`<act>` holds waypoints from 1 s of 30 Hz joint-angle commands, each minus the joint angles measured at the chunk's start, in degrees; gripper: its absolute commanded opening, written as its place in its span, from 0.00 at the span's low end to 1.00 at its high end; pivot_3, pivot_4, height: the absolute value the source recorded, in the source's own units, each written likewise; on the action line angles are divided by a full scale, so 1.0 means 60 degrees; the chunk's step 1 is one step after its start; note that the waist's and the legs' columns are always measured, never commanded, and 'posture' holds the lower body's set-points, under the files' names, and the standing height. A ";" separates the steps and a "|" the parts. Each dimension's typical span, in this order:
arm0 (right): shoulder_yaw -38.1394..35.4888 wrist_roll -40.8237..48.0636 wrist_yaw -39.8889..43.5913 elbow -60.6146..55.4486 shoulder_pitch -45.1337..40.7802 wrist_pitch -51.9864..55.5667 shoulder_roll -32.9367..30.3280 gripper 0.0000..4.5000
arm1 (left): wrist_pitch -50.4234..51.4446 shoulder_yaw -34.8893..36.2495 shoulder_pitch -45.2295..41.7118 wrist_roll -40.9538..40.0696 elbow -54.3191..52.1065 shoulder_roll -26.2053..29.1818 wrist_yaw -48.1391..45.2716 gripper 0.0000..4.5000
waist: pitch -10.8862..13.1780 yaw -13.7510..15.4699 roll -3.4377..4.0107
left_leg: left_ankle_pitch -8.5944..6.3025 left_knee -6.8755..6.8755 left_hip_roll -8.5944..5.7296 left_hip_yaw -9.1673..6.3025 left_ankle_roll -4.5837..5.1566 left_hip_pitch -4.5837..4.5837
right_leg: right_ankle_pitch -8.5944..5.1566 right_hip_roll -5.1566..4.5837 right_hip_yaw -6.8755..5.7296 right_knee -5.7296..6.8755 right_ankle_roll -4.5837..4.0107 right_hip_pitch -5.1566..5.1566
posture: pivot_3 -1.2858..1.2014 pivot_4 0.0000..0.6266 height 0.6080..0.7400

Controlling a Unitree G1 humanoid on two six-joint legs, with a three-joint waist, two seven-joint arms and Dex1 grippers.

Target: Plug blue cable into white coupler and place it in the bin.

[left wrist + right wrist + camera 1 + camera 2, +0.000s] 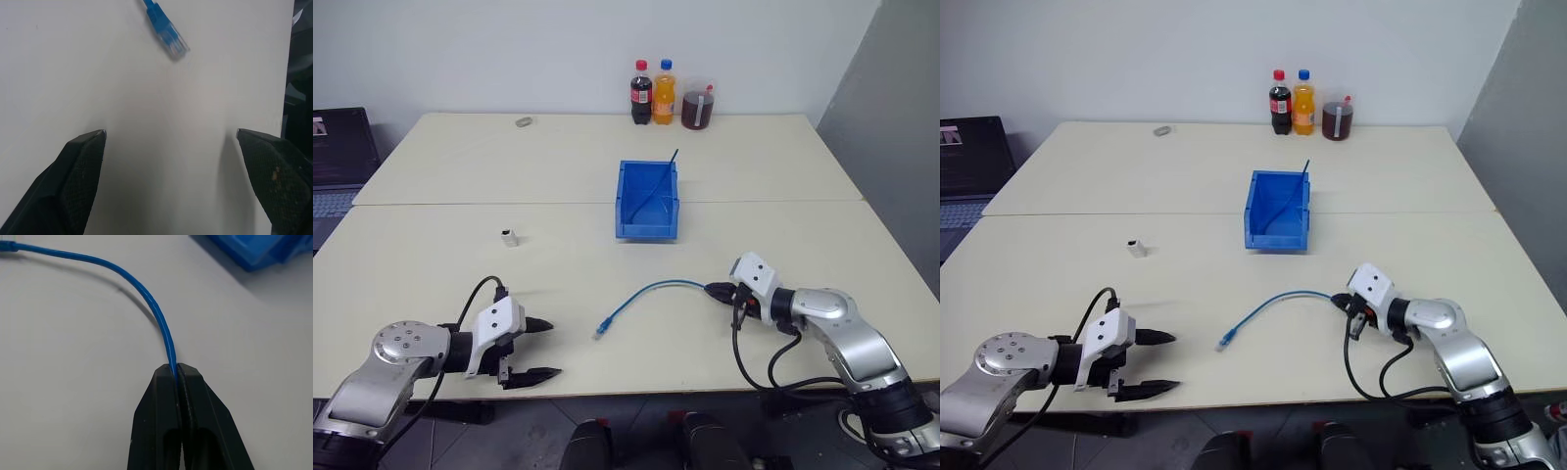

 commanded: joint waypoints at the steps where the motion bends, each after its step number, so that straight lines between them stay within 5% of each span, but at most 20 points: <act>1: -0.0499 0.0246 -0.0138 0.0072 -0.0185 0.0398 -0.0056 0.00 | 0.0043 0.0219 0.0154 0.0157 0.0051 0.0146 0.0133 1.00 | 0.0000 0.0000 0.0001 | 0.0000 -0.0001 0.0000 0.0001 0.0000 0.0000 | 0.0000 0.0000 0.0001 0.0000 0.0001 0.0000 | 0.52 0.24 1.00; 12: -0.0748 0.0697 -0.0072 -0.0663 0.0355 0.1241 -0.0315 0.00 | 0.0167 -0.0019 -0.0347 0.0095 0.0077 -0.0142 0.0252 1.00 | 0.0001 0.0001 0.0001 | 0.0000 -0.0004 -0.0001 0.0001 0.0000 -0.0002 | 0.0004 0.0000 -0.0001 0.0000 0.0007 -0.0002 | 0.52 0.24 1.00; 24: -0.0925 0.1284 0.1060 -0.1384 0.0769 0.1393 -0.1486 0.67 | 0.0759 -0.0048 -0.0800 -0.0158 -0.0338 -0.0577 0.0302 1.00 | 0.0018 0.0007 -0.0014 | -0.0002 -0.0006 -0.0005 0.0001 -0.0001 -0.0009 | 0.0013 -0.0004 -0.0003 -0.0005 0.0025 -0.0005 | 0.52 0.24 1.00; 30: -0.1134 0.2856 0.2223 -0.2706 0.1241 0.2003 -0.1961 0.99 | 0.1199 -0.0403 -0.0925 -0.0050 -0.0959 -0.1207 0.0977 1.00 | 0.0026 0.0027 -0.0021 | -0.0002 -0.0008 -0.0004 -0.0002 -0.0001 -0.0010 | 0.0017 -0.0003 -0.0004 -0.0005 0.0034 -0.0004 | 0.52 0.24 1.00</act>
